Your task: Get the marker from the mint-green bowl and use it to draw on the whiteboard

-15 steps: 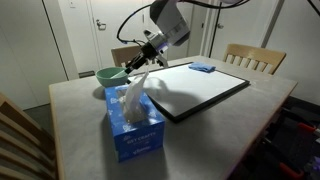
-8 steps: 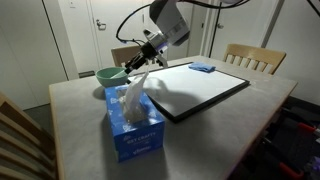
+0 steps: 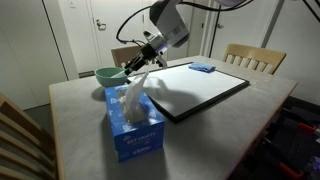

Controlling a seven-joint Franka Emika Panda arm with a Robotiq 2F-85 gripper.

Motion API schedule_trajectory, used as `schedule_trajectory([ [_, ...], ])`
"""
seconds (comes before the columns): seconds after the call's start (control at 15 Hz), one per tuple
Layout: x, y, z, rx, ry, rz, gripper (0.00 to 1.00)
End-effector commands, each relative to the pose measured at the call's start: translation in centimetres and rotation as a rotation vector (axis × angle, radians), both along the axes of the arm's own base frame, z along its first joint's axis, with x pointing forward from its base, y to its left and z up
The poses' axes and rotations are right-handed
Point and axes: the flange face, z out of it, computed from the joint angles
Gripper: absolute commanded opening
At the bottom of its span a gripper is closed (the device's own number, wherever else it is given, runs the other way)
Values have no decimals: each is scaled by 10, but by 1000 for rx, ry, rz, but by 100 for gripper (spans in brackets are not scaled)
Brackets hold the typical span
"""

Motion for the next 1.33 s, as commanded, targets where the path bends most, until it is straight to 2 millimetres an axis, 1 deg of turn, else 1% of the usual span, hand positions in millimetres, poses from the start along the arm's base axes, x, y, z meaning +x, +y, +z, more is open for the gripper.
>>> schedule_trajectory([
  [0.0, 6, -1, -3, 4, -32, 14, 88],
  [0.2, 7, -1, 1, 1, -43, 20, 92],
  [0.33, 8, 0, 3, 1, -50, 24, 92],
  [0.47, 9, 2, 6, -3, -58, 33, 91],
  [0.93, 15, 9, 11, -24, -83, 70, 82],
  [1.0, 16, 9, 11, -27, -88, 75, 79],
  [1.27, 22, 13, 7, -37, -101, 95, 78],
])
